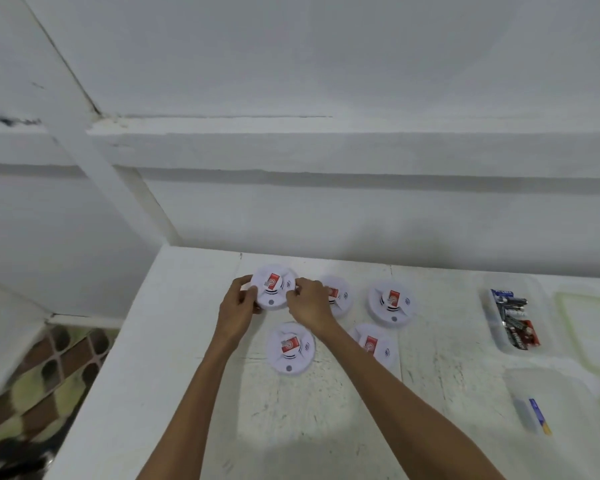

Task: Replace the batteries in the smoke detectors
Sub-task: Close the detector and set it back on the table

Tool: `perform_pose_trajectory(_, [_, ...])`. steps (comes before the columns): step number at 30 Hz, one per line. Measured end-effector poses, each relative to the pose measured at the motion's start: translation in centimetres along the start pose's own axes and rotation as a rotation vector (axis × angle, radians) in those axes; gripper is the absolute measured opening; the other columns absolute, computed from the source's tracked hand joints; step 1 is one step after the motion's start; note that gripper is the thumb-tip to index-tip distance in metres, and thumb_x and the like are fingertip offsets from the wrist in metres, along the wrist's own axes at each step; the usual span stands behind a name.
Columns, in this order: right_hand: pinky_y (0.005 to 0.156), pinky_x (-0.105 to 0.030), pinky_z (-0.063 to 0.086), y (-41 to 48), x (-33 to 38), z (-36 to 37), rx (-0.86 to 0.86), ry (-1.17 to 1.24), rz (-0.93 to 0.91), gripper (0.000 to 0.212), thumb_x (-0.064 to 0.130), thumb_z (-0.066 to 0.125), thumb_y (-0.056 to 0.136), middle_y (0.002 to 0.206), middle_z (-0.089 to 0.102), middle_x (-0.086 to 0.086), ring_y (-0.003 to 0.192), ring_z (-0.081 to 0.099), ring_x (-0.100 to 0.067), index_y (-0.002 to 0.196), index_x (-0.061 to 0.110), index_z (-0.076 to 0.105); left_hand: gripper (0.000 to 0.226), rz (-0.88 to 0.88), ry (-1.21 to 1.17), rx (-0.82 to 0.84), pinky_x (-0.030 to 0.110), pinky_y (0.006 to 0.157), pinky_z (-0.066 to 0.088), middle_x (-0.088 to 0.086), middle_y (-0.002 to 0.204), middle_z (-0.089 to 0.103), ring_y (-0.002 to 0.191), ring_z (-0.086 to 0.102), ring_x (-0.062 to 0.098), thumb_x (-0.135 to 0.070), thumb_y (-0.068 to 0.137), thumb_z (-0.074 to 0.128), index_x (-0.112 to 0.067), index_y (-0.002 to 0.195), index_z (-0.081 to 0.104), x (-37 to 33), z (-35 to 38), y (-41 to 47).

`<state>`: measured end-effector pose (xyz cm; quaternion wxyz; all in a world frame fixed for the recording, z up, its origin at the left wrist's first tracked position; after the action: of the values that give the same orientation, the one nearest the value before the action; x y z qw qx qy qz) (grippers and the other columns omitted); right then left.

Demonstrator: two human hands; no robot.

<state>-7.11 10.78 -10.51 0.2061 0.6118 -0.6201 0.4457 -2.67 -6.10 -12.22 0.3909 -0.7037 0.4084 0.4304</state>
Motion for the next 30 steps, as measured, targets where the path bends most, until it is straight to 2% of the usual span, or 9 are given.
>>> perform_pose_trajectory(4, [0.066,-0.027,0.040,0.0,-0.3,1.0,0.045,-0.061,0.002,0.021,0.015,0.054,0.094,0.097,0.069,-0.016,0.080,0.059,-0.023,0.101,-0.003,0.063,0.028,-0.009,0.060,-0.038,0.043,0.090,0.060,0.003,0.119,0.071,0.103,0.069,0.021,-0.025,0.104,0.054,-0.026,0.130,0.062,0.6,-0.1,0.1])
perform_pose_trajectory(9, [0.065,-0.032,0.045,-0.2,-0.6,1.4,0.091,-0.129,0.002,0.013,0.012,0.049,0.096,0.093,0.063,-0.014,0.087,0.057,-0.027,0.098,0.003,0.057,0.034,-0.016,0.223,-0.074,0.033,0.089,0.053,0.004,0.112,0.070,0.099,0.065,0.019,-0.020,0.103,0.051,-0.016,0.135,0.063,0.7,0.1,0.3])
perform_pose_trajectory(11, [0.082,-0.031,0.050,-0.4,-0.7,0.9,0.092,-0.118,-0.026,0.027,0.012,0.050,0.097,0.110,0.068,-0.014,0.103,0.063,-0.029,0.119,0.002,0.061,0.043,-0.042,0.277,-0.105,0.038,0.100,0.048,0.008,0.126,0.066,0.113,0.061,0.025,-0.026,0.102,0.054,-0.014,0.143,0.056,1.0,0.0,0.6])
perform_pose_trajectory(13, [0.089,-0.027,0.049,-0.5,-0.9,0.0,0.056,-0.086,-0.064,0.034,0.013,0.052,0.099,0.122,0.069,-0.010,0.109,0.065,-0.023,0.131,0.005,0.060,0.046,-0.042,0.322,-0.126,0.038,0.102,0.045,0.011,0.134,0.062,0.120,0.059,0.028,-0.027,0.101,0.057,-0.012,0.144,0.053,0.7,0.1,0.6])
perform_pose_trajectory(15, [0.086,-0.023,0.052,-0.7,-1.1,-1.7,-0.043,-0.035,-0.118,0.029,0.009,0.054,0.097,0.117,0.070,-0.007,0.101,0.067,-0.018,0.123,0.007,0.066,0.045,0.015,0.381,-0.165,0.041,0.100,0.046,0.014,0.137,0.058,0.121,0.059,0.031,-0.024,0.099,0.060,-0.010,0.141,0.056,-0.3,0.5,0.4])
perform_pose_trajectory(17, [0.085,-0.028,0.055,-0.7,-1.8,-3.4,-0.155,-0.015,-0.162,0.025,0.004,0.054,0.094,0.112,0.069,-0.006,0.093,0.066,-0.017,0.115,0.009,0.068,0.039,0.153,0.390,-0.190,0.040,0.096,0.049,0.012,0.135,0.059,0.118,0.060,0.030,-0.020,0.097,0.062,-0.011,0.135,0.061,-2.1,1.5,-0.2])
perform_pose_trajectory(20, [0.089,-0.036,0.052,-0.8,-3.0,-5.6,-0.238,-0.122,-0.181,0.028,0.005,0.055,0.093,0.122,0.061,-0.007,0.108,0.057,-0.023,0.119,0.011,0.064,0.036,0.331,0.352,-0.051,0.034,0.094,0.051,0.004,0.129,0.063,0.113,0.062,0.022,-0.014,0.096,0.063,-0.014,0.131,0.062,-4.2,4.7,-0.9])
perform_pose_trajectory(24, [0.095,-0.034,0.043,-0.8,-5.2,-6.7,-0.150,-0.270,-0.122,0.053,0.013,0.064,0.091,0.139,0.045,-0.012,0.124,0.042,-0.028,0.140,0.013,0.044,0.047,0.344,0.371,0.152,0.024,0.090,0.046,0.003,0.138,0.058,0.112,0.056,0.013,-0.016,0.095,0.067,-0.014,0.141,0.054,-4.8,8.7,-1.3])
perform_pose_trajectory(30, [0.100,-0.044,0.047,0.3,-7.7,-6.0,-0.029,-0.254,-0.049,0.094,0.026,0.079,0.080,0.138,0.050,-0.015,0.127,0.048,-0.034,0.152,0.010,0.021,0.072,0.308,0.509,0.327,0.033,0.107,0.039,0.010,0.146,0.049,0.133,0.048,0.027,-0.017,0.083,0.080,-0.010,0.146,0.044,-3.9,11.6,-0.9])
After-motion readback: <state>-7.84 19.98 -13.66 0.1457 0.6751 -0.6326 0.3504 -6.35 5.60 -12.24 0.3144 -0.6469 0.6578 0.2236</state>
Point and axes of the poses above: each hand's wrist, its own y-axis towards the middle knuckle, its own z-axis out of the palm, x = y × z, the point moved 5 cm from there along y, towards the middle knuckle
